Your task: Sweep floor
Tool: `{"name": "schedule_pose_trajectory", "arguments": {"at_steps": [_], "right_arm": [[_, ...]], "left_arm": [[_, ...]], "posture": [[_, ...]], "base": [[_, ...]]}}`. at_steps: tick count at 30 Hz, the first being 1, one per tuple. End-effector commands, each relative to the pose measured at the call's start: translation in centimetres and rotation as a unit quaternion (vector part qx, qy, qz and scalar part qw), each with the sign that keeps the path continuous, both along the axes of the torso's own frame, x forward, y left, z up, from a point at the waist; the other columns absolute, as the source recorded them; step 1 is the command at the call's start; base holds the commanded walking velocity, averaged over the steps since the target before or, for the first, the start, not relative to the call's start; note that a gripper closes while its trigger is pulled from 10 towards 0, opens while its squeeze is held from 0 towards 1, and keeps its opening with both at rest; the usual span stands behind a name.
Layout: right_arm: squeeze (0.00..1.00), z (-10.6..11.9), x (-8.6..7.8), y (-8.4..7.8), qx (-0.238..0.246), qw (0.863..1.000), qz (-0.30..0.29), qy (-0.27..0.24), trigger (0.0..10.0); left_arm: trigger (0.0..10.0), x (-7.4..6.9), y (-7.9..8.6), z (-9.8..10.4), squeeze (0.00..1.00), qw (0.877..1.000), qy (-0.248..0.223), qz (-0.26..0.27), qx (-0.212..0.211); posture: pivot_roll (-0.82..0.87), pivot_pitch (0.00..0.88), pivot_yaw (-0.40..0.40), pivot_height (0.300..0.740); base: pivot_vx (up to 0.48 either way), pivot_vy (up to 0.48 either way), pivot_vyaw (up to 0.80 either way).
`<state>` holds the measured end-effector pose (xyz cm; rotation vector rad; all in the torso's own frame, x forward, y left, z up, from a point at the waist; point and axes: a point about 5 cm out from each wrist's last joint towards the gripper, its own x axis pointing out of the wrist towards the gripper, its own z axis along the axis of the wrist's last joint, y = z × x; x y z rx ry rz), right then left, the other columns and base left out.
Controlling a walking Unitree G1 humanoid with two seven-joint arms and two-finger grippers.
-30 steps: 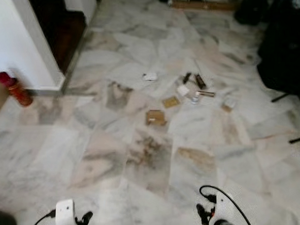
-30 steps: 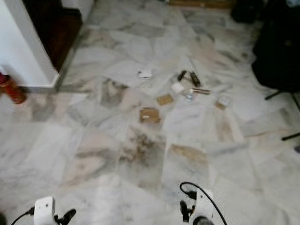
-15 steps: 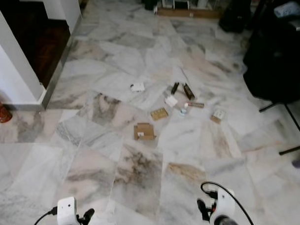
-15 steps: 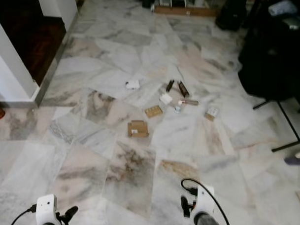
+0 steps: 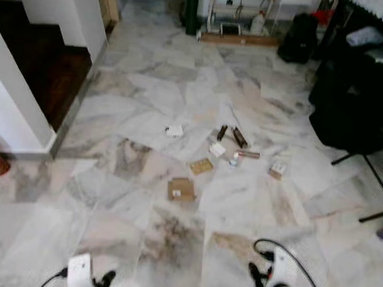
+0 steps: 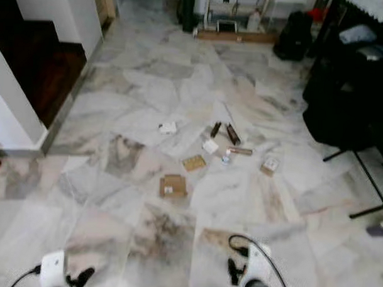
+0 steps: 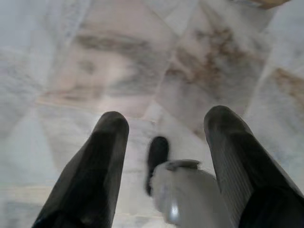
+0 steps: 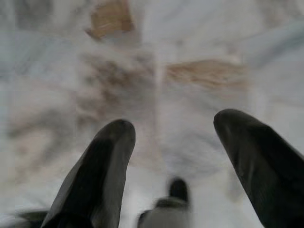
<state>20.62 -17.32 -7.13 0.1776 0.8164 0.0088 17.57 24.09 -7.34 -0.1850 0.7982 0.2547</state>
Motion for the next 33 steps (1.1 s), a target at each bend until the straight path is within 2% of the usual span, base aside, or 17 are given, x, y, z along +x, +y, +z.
{"name": "schedule_pose_trajectory", "arguments": {"at_steps": [1, 9, 12, 19, 33], "right_arm": [[0.0, -0.2, -0.7, -1.3, -0.013, 1.0, -0.013, 0.01, 10.0], [0.0, -0.1, -0.4, -1.3, -0.011, 1.0, -0.019, 0.007, 10.0], [0.0, -0.2, -0.6, -1.3, -0.01, 1.0, -0.022, 0.014, 10.0], [0.0, -0.4, -0.8, -1.1, -0.009, 1.0, -0.017, 0.018, 10.0], [0.0, -0.9, -1.4, 0.1, -0.008, 0.999, -0.015, 0.039, 10.0]], "left_arm": [[10.0, 0.2, -0.5, -0.1, 0.0, 1.0, 0.002, -0.004, -0.006], [10.0, 0.6, -0.3, 0.1, 0.0, 1.0, -0.001, 0.0, -0.006], [10.0, 1.2, -0.6, 0.3, 0.0, 1.0, 0.0, -0.003, -0.007], [10.0, 1.7, -0.8, 0.5, 0.0, 1.0, 0.002, -0.004, -0.007], [10.0, 1.5, -0.7, 0.4, 0.0, 1.0, 0.003, -0.005, -0.008]], "posture": [[-0.11, 0.103, -0.014, 0.74], [-0.11, 0.131, -0.009, 0.74], [-0.11, 0.139, -0.005, 0.74], [-0.11, 0.152, -0.003, 0.74], [-0.11, 0.154, -0.003, 0.74]], "base": [[0.3, 0.0, 0.0], [0.301, 0.0, 0.0], [0.303, 0.0, -0.15], [0.3, 0.0, -0.69], [0.301, 0.0, -0.72]]}}
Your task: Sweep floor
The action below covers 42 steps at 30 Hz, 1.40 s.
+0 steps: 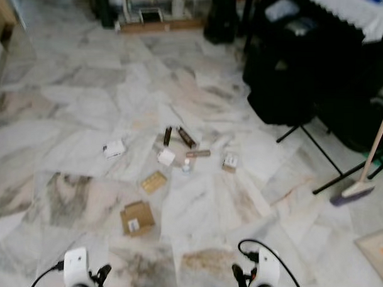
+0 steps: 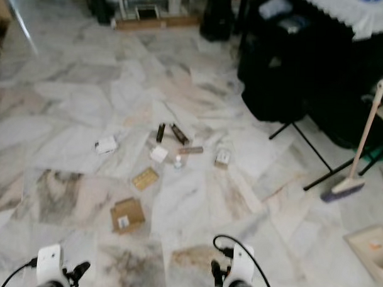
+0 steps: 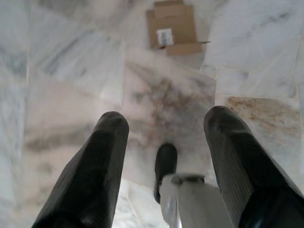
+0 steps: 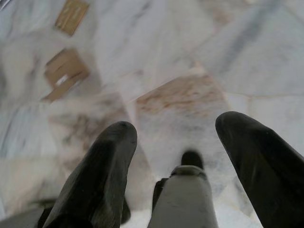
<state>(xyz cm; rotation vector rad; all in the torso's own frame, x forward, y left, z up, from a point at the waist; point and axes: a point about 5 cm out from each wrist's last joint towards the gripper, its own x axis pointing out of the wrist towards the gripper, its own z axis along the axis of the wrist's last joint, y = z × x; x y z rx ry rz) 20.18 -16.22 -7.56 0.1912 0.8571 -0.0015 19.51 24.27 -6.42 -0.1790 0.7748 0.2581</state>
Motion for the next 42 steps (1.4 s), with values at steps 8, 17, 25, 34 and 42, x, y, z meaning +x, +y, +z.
{"name": "schedule_pose_trajectory", "arguments": {"at_steps": [8, 17, 25, 34, 42], "right_arm": [[0.0, -0.6, -2.0, -3.6, -0.023, 0.999, -0.019, 0.024, 10.0], [0.0, -0.7, -2.5, -4.2, -0.024, 0.999, -0.017, 0.025, 10.0], [0.0, -0.9, -1.9, -1.1, -0.015, 1.0, -0.009, 0.02, 10.0], [0.0, -0.7, -1.5, -0.8, -0.015, 1.0, -0.01, 0.01, 10.0], [0.0, -0.5, -1.1, -0.8, -0.015, 1.0, -0.008, 0.005, 10.0]], "left_arm": [[10.0, -0.5, -0.9, -0.5, 0.0, 1.0, 0.014, -0.007, -0.013], [10.0, -0.6, -0.9, -0.6, 0.0, 1.0, 0.014, -0.01, -0.013], [10.0, -0.7, -0.8, -0.6, 0.0, 1.0, 0.015, -0.013, -0.011], [10.0, -0.8, -0.8, -0.7, 0.0, 1.0, 0.016, -0.015, -0.012], [10.0, -0.8, -0.8, -0.7, 0.0, 1.0, 0.016, -0.014, -0.013]], "posture": [[-0.11, 0.152, -0.002, 0.74], [-0.11, 0.141, -0.002, 0.74], [-0.12, 0.128, -0.001, 0.74], [-0.12, 0.126, -0.001, 0.74], [-0.12, 0.137, -0.001, 0.74]], "base": [[0.303, 0.0, -0.71], [0.3, 0.0, -0.71], [0.3, 0.0, -0.35], [0.296, 0.0, 0.0], [0.292, 0.0, -0.69]]}}
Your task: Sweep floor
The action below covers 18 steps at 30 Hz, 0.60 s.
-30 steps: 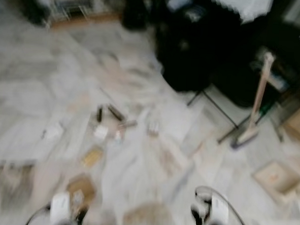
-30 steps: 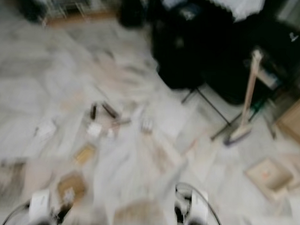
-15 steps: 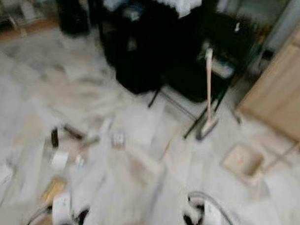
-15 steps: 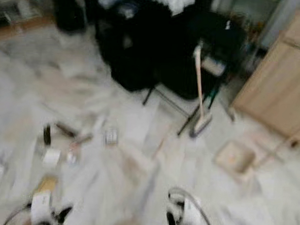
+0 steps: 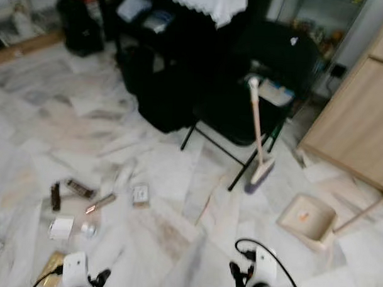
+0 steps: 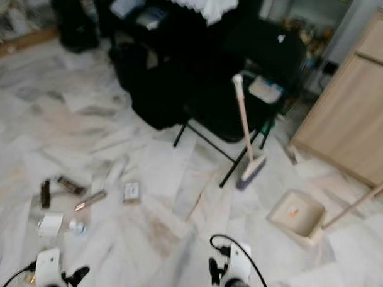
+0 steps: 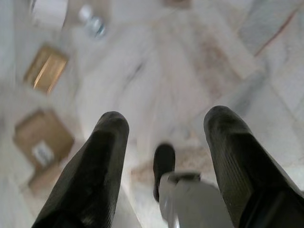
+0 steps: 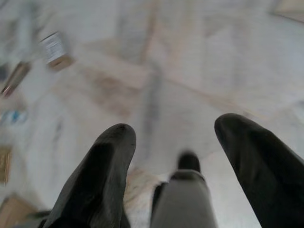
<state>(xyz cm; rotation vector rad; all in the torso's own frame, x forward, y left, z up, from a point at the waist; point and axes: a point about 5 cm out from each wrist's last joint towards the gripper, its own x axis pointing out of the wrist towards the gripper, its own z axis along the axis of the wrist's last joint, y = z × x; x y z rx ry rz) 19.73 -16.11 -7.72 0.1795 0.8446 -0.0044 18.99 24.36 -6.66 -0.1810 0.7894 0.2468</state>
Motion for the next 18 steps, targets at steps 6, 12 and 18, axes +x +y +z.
{"name": "schedule_pose_trajectory", "arguments": {"at_steps": [6, 12, 18], "right_arm": [[0.0, -0.22, -0.5, -0.75, -0.009, 1.0, -0.009, 0.008, 10.0], [0.0, -0.18, -0.43, -0.73, -0.008, 1.0, -0.01, 0.006, 10.0], [0.0, -0.2, -0.44, -0.65, -0.008, 1.0, -0.011, 0.007, 10.0]], "left_arm": [[10.0, -0.34, -0.9, -0.45, 0.0, 1.0, 0.01, -0.008, -0.01], [10.0, -0.33, -0.93, -0.45, 0.0, 1.0, 0.009, -0.008, -0.012], [10.0, -0.32, -0.91, -0.44, 0.0, 1.0, 0.009, -0.008, -0.013]], "posture": [[-0.12, 0.142, -0.001, 0.74], [-0.12, 0.149, -0.003, 0.74], [-0.12, 0.152, -0.003, 0.74]], "base": [[0.286, 0.0, -0.74], [0.284, 0.0, -0.74], [0.276, 0.0, -0.74]]}}
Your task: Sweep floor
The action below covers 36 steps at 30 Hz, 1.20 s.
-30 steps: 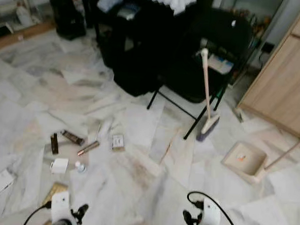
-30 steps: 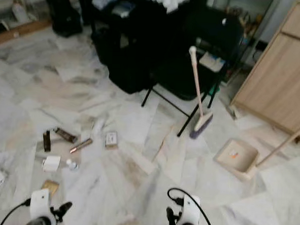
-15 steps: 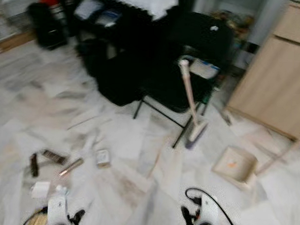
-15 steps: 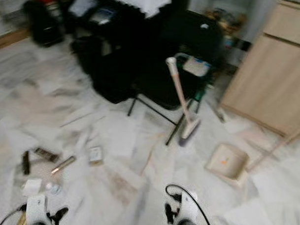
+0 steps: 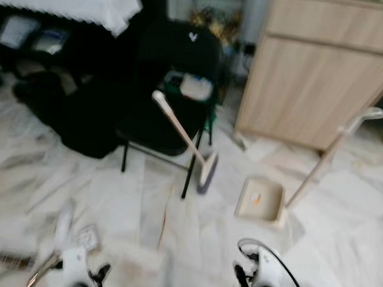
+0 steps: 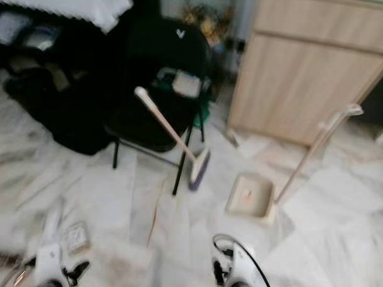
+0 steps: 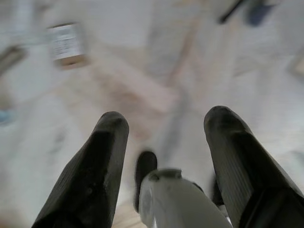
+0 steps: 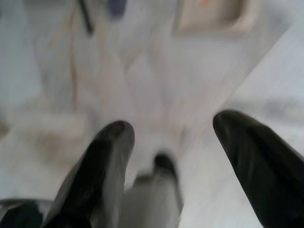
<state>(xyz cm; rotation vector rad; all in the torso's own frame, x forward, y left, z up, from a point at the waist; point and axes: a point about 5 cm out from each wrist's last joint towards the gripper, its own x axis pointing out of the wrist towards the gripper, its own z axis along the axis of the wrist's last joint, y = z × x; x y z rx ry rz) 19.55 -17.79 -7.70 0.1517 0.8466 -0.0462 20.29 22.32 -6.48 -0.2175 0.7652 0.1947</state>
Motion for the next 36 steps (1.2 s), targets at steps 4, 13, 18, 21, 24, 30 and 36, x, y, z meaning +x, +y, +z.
{"name": "schedule_pose_trajectory", "arguments": {"at_steps": [4, 13, 18, 21, 24, 30, 36], "right_arm": [[0.0, -0.3, -0.5, 0.8, 0.011, 1.0, 0.001, 0.009, 10.0], [0.0, -0.5, -0.9, -0.4, 0.008, 1.0, -0.004, 0.019, 10.0], [0.0, -0.4, -1.1, -1.4, 0.004, 1.0, -0.008, 0.022, 10.0], [0.0, -0.4, -1.3, -1.9, 0.003, 1.0, -0.013, 0.023, 10.0], [0.0, -0.5, -1.4, -2.1, 0.002, 1.0, -0.013, 0.024, 10.0], [0.0, -0.7, -1.8, -1.7, 0.005, 1.0, -0.015, 0.027, 10.0], [0.0, -0.9, -1.9, -1.0, 0.008, 0.999, -0.014, 0.032, 10.0]], "left_arm": [[10.0, -1.6, 1.1, -0.6, 0.0, 1.0, 0.025, 0.007, 0.01], [10.0, -1.6, 1.1, -0.6, 0.0, 1.0, 0.024, 0.006, 0.008], [10.0, -1.6, 1.1, -0.6, 0.0, 1.0, 0.025, 0.007, 0.01], [10.0, -1.6, 1.1, -0.6, 0.0, 1.0, 0.024, 0.009, 0.01], [10.0, -1.6, 1.1, -0.6, 0.0, 1.0, 0.024, 0.009, 0.01], [10.0, -1.6, 1.1, -0.6, 0.0, 1.0, 0.023, 0.009, 0.008], [10.0, -1.7, 1.1, -0.7, 0.0, 1.0, 0.026, 0.013, 0.006]], "posture": [[-0.12, 0.152, -0.002, 0.74], [-0.12, 0.156, -0.004, 0.74], [-0.12, 0.157, -0.004, 0.74], [-0.12, 0.158, -0.004, 0.74], [-0.12, 0.158, -0.006, 0.74], [-0.12, 0.161, -0.006, 0.74], [-0.12, 0.161, -0.006, 0.74]], "base": [[0.267, 0.0, -0.74], [0.166, 0.0, -0.74], [0.0, 0.0, -0.74], [0.0, 0.0, -0.67], [0.0, 0.0, 0.0], [0.0, 0.0, 0.0], [0.0, 0.0, 0.0]]}}
